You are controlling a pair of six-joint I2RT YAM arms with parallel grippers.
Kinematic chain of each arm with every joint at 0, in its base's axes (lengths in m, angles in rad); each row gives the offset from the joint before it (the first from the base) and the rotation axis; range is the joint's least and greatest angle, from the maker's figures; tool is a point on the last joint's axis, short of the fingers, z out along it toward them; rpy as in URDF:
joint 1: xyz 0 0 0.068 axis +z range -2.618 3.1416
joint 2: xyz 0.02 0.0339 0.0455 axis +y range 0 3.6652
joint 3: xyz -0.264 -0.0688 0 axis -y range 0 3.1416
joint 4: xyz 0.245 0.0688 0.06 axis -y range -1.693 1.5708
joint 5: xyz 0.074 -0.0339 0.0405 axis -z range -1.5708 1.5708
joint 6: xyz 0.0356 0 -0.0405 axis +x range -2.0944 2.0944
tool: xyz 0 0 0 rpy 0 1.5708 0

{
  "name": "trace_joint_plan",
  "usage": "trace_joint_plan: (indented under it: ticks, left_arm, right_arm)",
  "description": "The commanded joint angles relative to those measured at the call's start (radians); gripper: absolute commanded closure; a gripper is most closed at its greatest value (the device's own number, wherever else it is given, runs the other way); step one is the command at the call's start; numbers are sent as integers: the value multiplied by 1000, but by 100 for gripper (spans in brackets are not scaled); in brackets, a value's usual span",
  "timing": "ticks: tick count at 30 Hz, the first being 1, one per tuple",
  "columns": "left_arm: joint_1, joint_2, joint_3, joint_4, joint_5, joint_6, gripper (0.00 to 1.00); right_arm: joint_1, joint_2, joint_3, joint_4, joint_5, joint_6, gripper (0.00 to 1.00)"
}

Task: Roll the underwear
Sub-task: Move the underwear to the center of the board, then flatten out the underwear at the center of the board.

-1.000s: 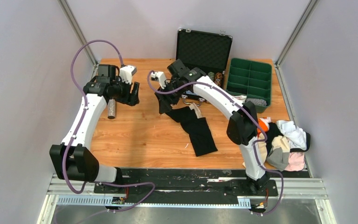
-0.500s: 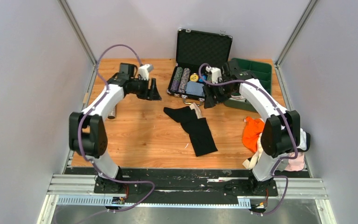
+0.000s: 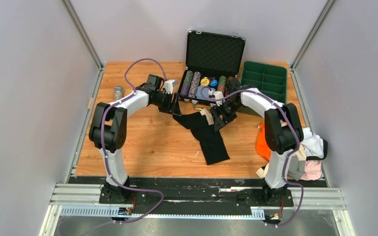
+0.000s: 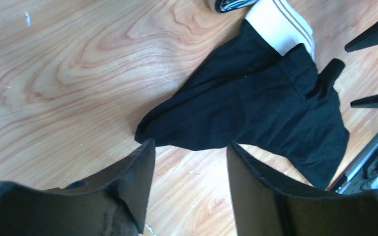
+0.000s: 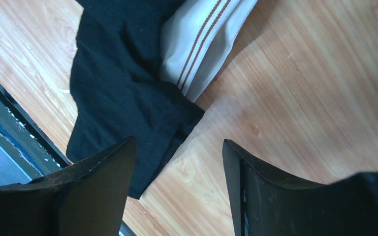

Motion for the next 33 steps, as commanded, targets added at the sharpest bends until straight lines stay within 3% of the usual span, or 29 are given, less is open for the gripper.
trace_joint_plan:
  ticks: [1, 3, 5, 12, 16, 18, 22, 27, 29, 31, 33]
  left_arm:
    - [-1, 1, -37, 35, -39, 9, 48]
    - [-6, -11, -56, 38, -50, 12, 54]
    - [-13, -38, -80, 43, -52, 7, 56]
    - [-21, -181, -195, 61, -67, -7, 51]
    - [-19, -271, -251, 43, -93, 24, 49]
    - [-14, -311, -264, 31, -99, 33, 48]
    - [9, -375, -275, 18, -87, 37, 46]
    - [45, -414, -288, 18, -79, 34, 46]
    - [53, -419, -291, 19, -76, 33, 46]
    - [56, -421, -293, 22, -71, 29, 46]
    - [57, -426, -293, 23, -67, 28, 46]
  right_arm:
    - [-1, 53, 50, 18, -47, -87, 40]
    - [0, 62, 59, 20, -55, -87, 43]
    - [-1, 65, 71, 21, -60, -92, 51]
    - [4, 108, 129, 28, -86, -100, 55]
    - [22, 135, 161, 0, -99, -111, 83]
    - [31, 128, 154, -12, -104, -109, 82]
    - [36, 100, 117, -14, -95, -105, 65]
    - [38, 91, 97, -15, -87, -112, 71]
    - [39, 90, 94, -16, -79, -116, 79]
    - [41, 91, 93, -16, -60, -118, 96]
    - [49, 81, 102, -22, -39, -111, 100]
